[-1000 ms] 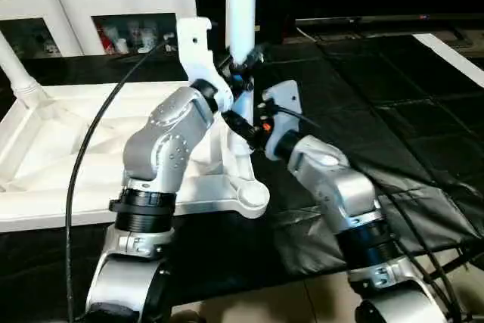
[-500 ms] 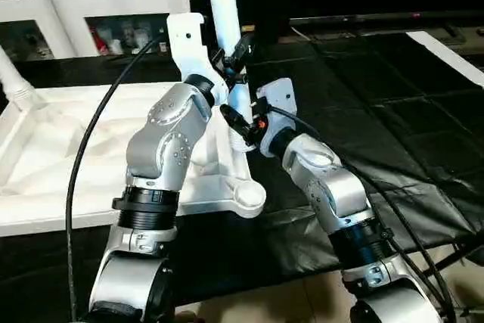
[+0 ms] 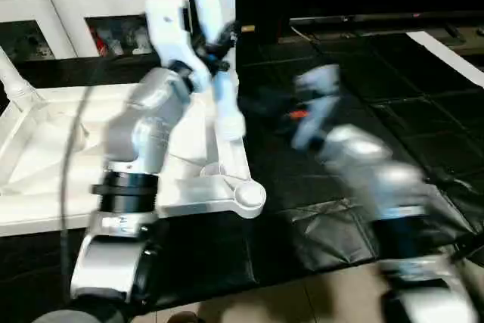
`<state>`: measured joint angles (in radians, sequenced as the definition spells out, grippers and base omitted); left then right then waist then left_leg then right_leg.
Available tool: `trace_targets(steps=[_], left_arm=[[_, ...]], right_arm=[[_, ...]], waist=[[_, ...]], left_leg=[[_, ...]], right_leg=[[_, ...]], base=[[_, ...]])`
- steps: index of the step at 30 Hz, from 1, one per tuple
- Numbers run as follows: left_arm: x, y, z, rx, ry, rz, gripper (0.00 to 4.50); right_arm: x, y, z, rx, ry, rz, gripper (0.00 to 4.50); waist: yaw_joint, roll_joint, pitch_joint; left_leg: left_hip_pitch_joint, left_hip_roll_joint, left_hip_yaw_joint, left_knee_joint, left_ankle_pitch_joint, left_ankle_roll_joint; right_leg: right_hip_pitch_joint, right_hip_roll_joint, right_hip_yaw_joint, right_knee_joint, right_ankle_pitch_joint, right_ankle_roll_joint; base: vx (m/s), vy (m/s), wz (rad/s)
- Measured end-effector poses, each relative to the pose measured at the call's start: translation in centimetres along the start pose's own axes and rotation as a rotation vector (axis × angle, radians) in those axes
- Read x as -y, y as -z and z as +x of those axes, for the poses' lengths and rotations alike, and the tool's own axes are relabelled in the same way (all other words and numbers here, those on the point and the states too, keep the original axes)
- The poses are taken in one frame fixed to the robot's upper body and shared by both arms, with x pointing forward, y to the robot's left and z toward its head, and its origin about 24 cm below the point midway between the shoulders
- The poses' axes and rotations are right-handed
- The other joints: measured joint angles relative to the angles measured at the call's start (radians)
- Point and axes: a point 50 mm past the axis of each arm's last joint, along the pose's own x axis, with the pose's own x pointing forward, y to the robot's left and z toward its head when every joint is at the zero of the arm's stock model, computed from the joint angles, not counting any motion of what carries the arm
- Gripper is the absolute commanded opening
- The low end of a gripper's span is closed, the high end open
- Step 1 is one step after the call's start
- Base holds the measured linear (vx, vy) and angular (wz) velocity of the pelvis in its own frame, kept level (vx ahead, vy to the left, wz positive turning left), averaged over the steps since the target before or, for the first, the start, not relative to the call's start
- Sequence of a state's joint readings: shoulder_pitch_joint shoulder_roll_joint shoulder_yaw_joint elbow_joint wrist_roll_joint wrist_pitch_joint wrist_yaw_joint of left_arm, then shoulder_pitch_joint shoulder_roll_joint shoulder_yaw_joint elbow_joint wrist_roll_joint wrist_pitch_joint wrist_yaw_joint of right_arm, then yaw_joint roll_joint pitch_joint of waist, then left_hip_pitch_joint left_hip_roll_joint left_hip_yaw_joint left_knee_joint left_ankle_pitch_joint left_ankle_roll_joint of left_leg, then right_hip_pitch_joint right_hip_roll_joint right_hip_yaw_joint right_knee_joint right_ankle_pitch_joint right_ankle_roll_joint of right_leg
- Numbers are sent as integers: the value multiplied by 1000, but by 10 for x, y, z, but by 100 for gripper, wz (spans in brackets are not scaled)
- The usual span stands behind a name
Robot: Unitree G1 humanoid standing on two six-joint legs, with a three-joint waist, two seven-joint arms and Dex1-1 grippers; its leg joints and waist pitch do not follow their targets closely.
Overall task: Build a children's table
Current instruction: Pick table leg
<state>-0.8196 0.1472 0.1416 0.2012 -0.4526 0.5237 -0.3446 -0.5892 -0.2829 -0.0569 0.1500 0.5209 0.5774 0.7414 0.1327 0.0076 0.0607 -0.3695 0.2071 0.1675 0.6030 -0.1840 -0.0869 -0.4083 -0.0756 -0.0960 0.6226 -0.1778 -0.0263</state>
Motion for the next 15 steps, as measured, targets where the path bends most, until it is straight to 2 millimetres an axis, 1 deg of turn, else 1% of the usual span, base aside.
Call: trace_targets(steps=[3, 5, 8, 11, 15], left_arm=[[2, 0, 0, -11, 46, -20, 185], [5, 1, 0, -23, 88, -42, 185], [9, 1, 1, -40, 153, -72, 185], [11, 1, 0, -61, 195, -94, 185], [14, 0, -2, -87, 241, -92, 185]], right_arm=[[4, -3, -8, -20, -13, 10, 344], [3, -3, -9, -37, -50, 43, 344], [1, -6, -11, -50, -110, 72, 344], [-2, -10, -11, -81, -171, 57, 344], [-9, -5, -2, -110, -235, 70, 344]], waist=[[0, 0, 0], [0, 0, 0], [3, 0, 0], [7, 0, 0], [8, -1, 0]], left_leg=[[1, 0, 0, 0, 0, 0], [1, 0, 1, 0, 0, 0], [1, 0, 1, 0, 0, 0], [1, 0, 1, 1, 0, 0], [0, 0, 1, 1, 0, 0]], right_leg=[[0, 0, 0, 1, 0, 0], [0, 0, 0, 1, 0, 0], [0, 0, 0, 1, 0, -1], [0, 0, 0, 1, 0, -1], [0, 0, 0, 1, 0, -1]], base=[[0, 0, 0], [0, 0, 0], [0, 0, 0], [0, 0, 0], [0, 0, 0]])
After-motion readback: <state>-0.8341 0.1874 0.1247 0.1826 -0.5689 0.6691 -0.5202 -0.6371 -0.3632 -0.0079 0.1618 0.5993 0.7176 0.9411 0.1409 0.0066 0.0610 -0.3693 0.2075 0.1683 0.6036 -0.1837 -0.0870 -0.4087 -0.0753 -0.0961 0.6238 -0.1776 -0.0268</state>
